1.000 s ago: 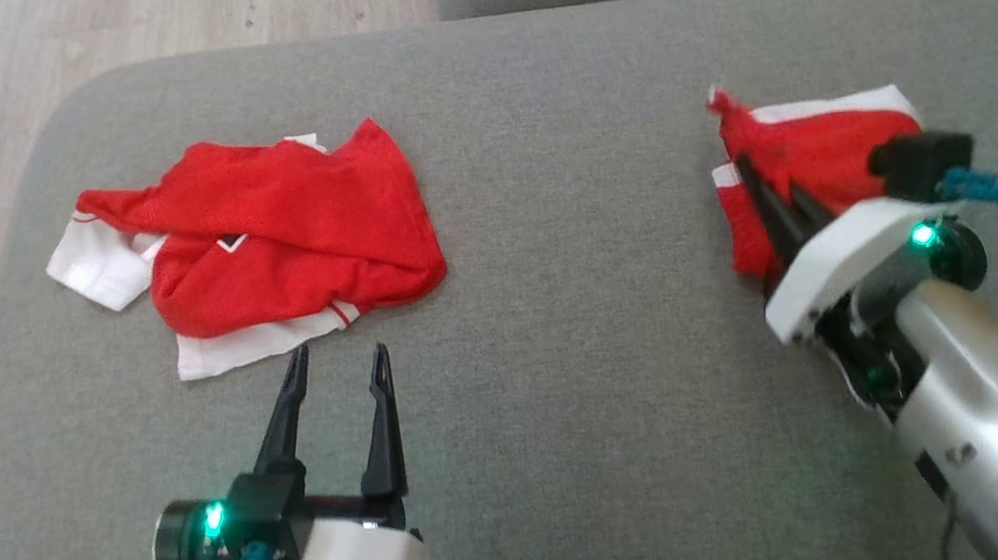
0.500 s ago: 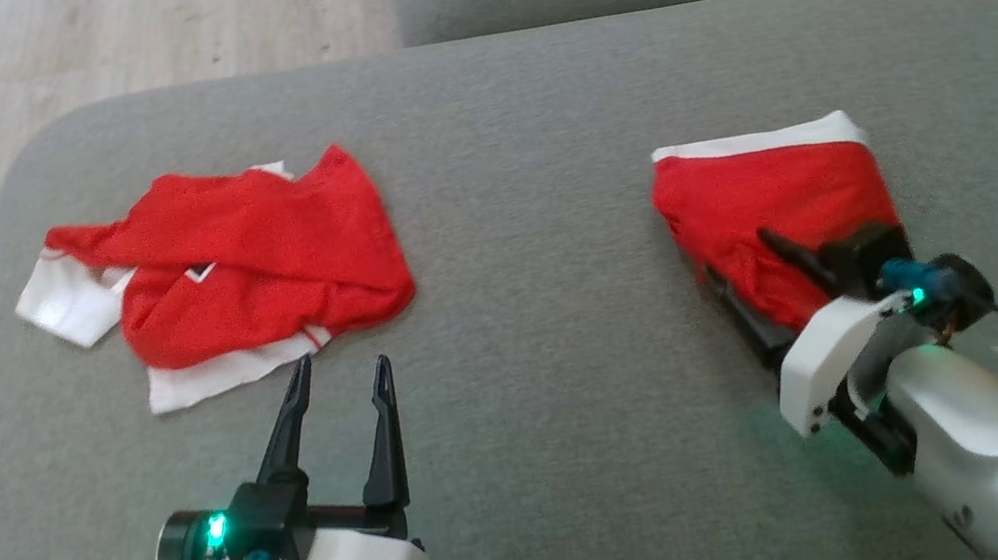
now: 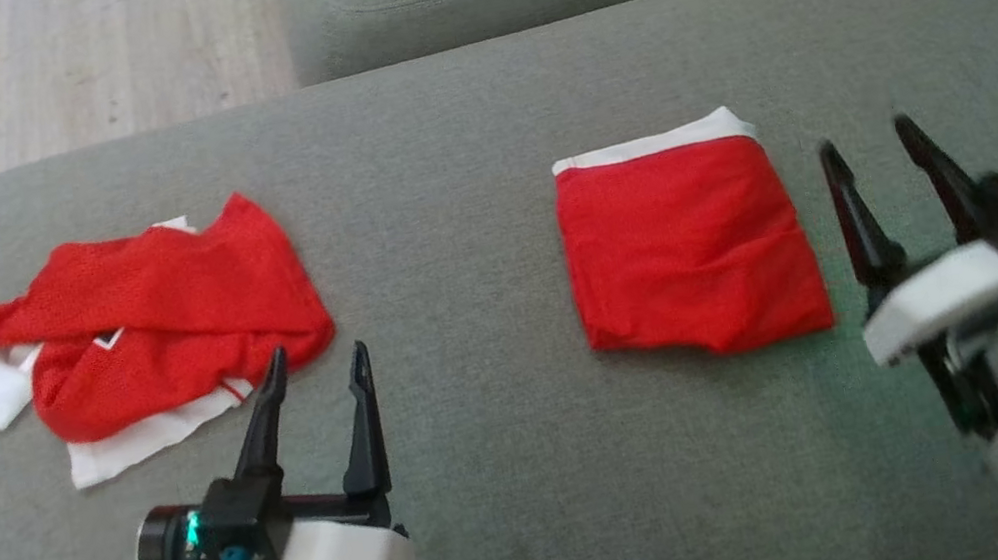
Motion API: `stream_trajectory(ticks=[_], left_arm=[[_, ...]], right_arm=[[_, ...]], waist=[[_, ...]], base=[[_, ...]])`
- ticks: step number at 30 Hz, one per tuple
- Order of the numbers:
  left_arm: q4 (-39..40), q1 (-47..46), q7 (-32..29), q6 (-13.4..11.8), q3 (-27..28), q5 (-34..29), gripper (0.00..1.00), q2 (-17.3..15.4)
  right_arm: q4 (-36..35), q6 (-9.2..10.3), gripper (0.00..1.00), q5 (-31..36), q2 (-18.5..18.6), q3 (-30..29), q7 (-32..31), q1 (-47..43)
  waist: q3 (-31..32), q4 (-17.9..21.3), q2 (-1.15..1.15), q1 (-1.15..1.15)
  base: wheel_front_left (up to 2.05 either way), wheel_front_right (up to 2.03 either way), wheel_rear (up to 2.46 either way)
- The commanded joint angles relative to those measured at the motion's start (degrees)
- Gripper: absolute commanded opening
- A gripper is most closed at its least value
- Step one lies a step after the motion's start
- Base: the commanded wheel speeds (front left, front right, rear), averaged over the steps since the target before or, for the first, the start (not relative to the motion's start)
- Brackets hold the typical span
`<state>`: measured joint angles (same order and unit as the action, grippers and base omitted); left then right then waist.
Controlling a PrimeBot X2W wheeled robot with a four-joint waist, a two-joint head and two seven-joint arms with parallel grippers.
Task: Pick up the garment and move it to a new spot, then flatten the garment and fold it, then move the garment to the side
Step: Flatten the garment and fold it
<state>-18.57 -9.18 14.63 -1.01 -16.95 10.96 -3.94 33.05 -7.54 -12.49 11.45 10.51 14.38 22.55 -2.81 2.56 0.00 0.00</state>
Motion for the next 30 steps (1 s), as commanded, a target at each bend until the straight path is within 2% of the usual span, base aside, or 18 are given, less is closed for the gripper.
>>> stream_trajectory(ticks=[1,5,12,13,14,18,23,30], left_arm=[[2.34,-2.86,0.37,-0.05,2.33,0.07,1.0,-0.11],[4.12,-2.59,0.37,-0.19,3.34,0.74,1.0,0.44],[5.19,-3.19,0.37,0.43,2.85,0.53,1.0,0.9],[5.25,-3.5,0.37,0.55,2.76,0.38,1.0,0.93],[5.34,-3.83,0.37,0.65,2.68,0.22,1.0,0.95],[5.46,-5.09,0.37,0.9,2.26,-0.31,1.0,0.99],[5.89,-7.68,0.37,1.07,1.07,1.47,1.0,1.04],[5.96,-9.59,0.37,0.57,-0.07,2.22,1.0,1.05]], right_arm=[[-3.23,0.05,1.0,1.54,-1.61,-0.81,0.61,-1.41],[-8.39,0.05,1.0,5.36,-5.44,-7.43,0.61,-6.8],[-12.2,0.05,1.0,8.5,-7.67,-10.38,0.62,-9.14],[-12.3,0.05,0.37,8.61,-7.78,-10.47,0.62,-8.62],[-12.29,0.05,0.0,8.64,-7.87,-10.4,0.62,-7.95],[-11.74,0.05,0.0,8.5,-8.01,-10.19,0.07,-5.05],[-4.12,0.05,0.0,9.68,-6.58,-10.58,-3.79,3.28],[9.74,0.05,0.0,11.15,-5.41,-13.21,-5.64,12.63]], waist=[[-0.6,0.7,0.0,0.0],[-1.75,1.02,0.0,0.0],[-4.74,-0.32,0.0,0.0],[-5.37,-0.72,0.0,0.0],[-6.09,-1.17,0.0,0.0],[-8.59,-2.94,0.0,0.0],[-13.54,-7.14,0.0,0.0],[-16.69,-10.41,0.0,0.0]], base=[[0.0,0.0,0.0],[0.0,0.0,0.0],[0.0,0.0,0.0],[0.0,0.0,0.0],[0.0,0.0,0.0],[0.0,0.0,0.0],[0.0,0.0,0.0],[0.0,0.0,0.0]])
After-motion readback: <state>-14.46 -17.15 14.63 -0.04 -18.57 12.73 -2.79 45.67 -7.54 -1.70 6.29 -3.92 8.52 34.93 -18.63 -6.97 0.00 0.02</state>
